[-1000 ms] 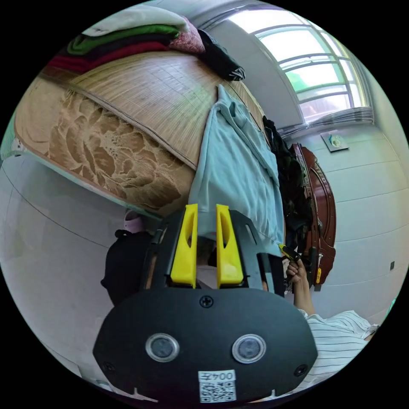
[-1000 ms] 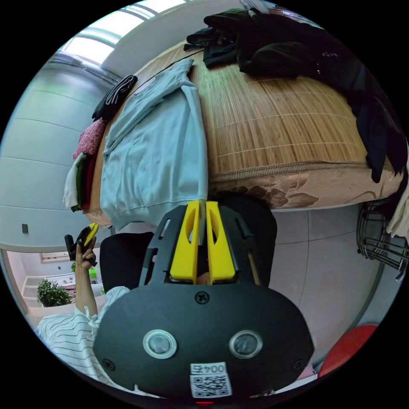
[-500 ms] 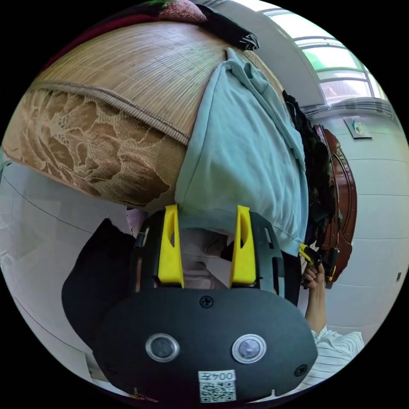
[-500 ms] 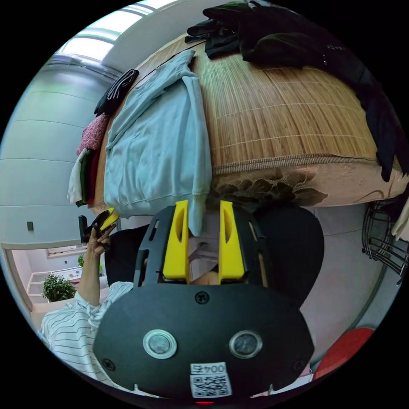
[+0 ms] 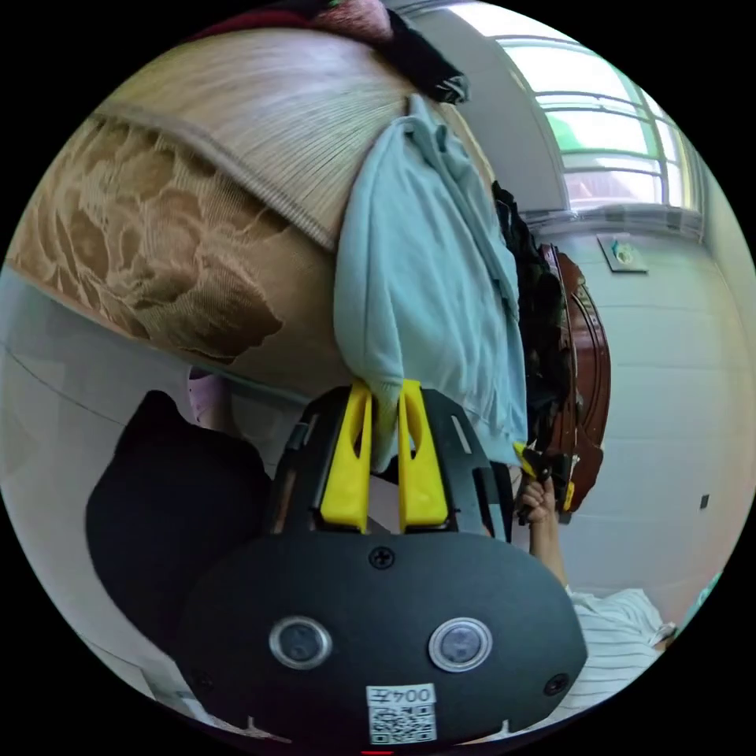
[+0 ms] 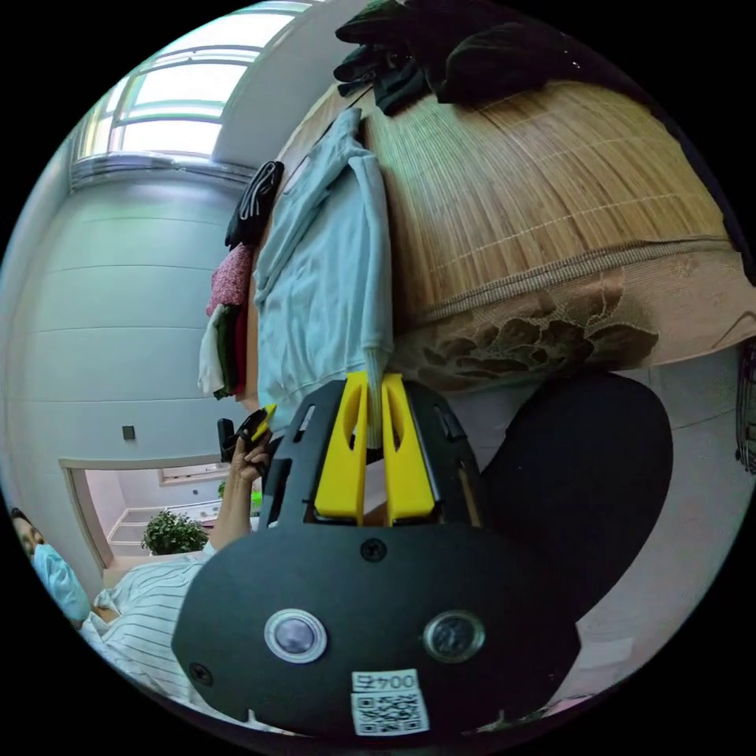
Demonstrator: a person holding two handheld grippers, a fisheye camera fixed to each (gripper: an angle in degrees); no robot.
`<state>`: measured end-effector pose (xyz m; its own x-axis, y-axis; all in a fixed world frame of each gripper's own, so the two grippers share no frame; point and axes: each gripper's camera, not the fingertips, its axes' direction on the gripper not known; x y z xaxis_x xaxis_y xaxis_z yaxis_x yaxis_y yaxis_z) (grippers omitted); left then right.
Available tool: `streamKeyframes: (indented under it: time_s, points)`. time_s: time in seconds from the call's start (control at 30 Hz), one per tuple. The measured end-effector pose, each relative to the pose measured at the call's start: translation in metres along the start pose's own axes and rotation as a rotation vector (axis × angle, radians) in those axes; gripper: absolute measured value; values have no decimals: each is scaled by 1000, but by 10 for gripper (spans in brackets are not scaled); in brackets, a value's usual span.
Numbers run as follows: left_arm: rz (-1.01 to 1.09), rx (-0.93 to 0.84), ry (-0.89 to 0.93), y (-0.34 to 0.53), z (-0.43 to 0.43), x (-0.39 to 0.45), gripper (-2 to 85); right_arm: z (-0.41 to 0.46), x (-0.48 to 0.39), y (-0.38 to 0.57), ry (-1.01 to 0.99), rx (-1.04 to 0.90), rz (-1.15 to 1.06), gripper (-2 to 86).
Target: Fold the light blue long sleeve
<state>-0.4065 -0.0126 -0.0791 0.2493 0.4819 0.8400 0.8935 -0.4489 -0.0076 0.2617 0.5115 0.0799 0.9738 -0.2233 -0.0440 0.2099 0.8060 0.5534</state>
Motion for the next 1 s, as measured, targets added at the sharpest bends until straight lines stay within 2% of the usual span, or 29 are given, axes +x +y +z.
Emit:
streamKeyframes:
  time_s: [0.07, 0.3, 0.5, 0.73, 0.83, 1.0]
  points:
    - [92, 22, -19, 10, -22, 12, 47, -29, -8, 7, -59, 52, -20, 36]
    - [202, 72, 41, 39, -51, 8, 33, -67, -28, 22, -122, 68, -61, 36]
    - [210, 20, 18, 76, -32, -25, 28, -81, -23, 57, -114, 33, -56, 36]
    - [166, -19, -18, 126, 12, -86, 24, -46, 20, 115, -102, -82, 31, 40]
    - [168, 4, -38, 139, 17, -100, 22, -59, 33, 127, -140, -19, 44, 40]
    - [283, 108, -211, 154, 5, -81, 16, -103, -4, 127, 70, 182, -100, 51]
